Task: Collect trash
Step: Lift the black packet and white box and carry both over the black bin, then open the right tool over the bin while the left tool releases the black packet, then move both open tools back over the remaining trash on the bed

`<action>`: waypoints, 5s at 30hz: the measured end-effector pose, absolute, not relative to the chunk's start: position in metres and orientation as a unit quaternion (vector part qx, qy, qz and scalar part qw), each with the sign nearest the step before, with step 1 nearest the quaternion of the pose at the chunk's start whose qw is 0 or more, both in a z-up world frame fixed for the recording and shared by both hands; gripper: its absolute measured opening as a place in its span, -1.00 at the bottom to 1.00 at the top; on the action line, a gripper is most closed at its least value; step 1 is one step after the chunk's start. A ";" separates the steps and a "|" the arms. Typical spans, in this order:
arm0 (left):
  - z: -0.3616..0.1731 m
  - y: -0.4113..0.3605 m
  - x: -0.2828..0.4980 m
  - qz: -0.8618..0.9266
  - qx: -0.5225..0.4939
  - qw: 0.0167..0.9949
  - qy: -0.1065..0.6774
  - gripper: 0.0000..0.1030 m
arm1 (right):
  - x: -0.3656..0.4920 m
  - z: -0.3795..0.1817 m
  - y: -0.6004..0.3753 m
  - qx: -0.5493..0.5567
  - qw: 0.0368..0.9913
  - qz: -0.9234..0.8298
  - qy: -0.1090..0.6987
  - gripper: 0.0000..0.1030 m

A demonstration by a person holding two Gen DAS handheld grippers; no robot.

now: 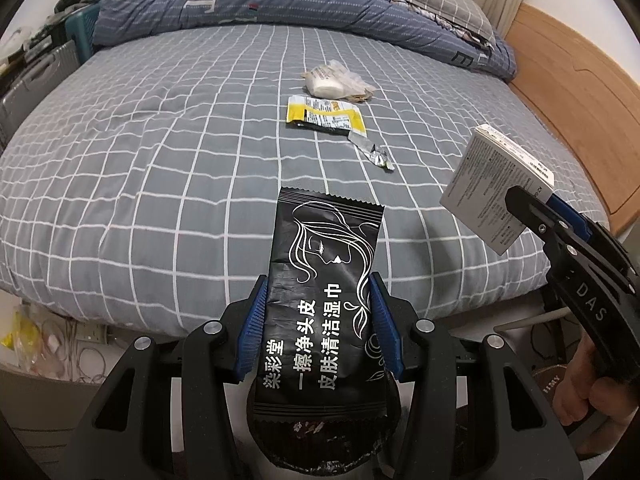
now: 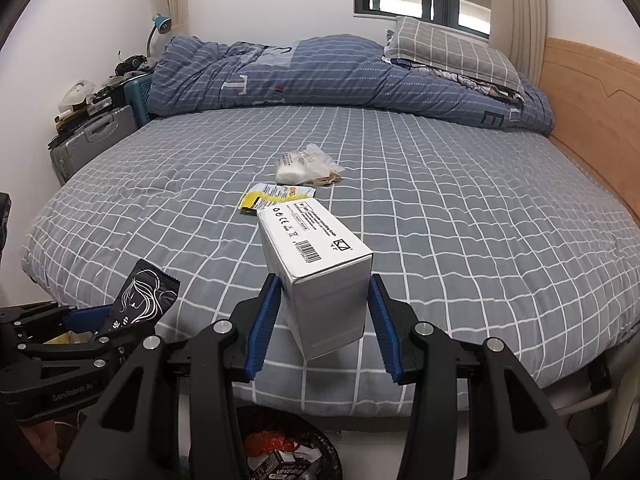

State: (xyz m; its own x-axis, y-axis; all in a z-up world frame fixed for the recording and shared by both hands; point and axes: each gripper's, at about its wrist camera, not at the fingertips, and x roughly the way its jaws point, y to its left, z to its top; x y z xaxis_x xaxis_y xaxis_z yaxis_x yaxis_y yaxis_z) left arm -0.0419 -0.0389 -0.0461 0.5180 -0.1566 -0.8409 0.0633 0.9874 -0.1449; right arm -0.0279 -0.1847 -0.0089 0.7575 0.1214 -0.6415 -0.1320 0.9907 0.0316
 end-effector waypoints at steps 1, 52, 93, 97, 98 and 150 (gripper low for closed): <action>-0.047 -0.040 -0.044 -0.063 -0.046 0.870 0.488 -0.06 | -0.031 -0.009 -0.185 -0.005 0.937 0.069 0.343 -0.16; -0.131 -0.026 -0.162 -0.023 -0.041 0.820 0.571 -0.06 | -0.145 -0.084 -0.171 0.005 0.878 0.077 0.472 -0.16; -0.169 -0.018 -0.135 -0.044 -0.045 0.798 0.600 -0.06 | -0.125 -0.129 -0.189 -0.006 0.864 0.044 0.502 0.79; -0.171 -0.033 -0.133 -0.049 -0.033 0.798 0.600 -0.06 | -0.126 -0.129 -0.205 0.009 0.863 0.030 0.504 0.84; -0.172 -0.037 -0.132 -0.050 -0.031 0.798 0.599 -0.06 | -0.127 -0.129 -0.209 0.013 0.863 0.027 0.503 0.84; -0.078 -0.011 -0.062 -0.012 -0.014 0.859 0.512 0.89 | -0.061 -0.043 -0.219 -0.022 0.910 0.024 0.413 0.84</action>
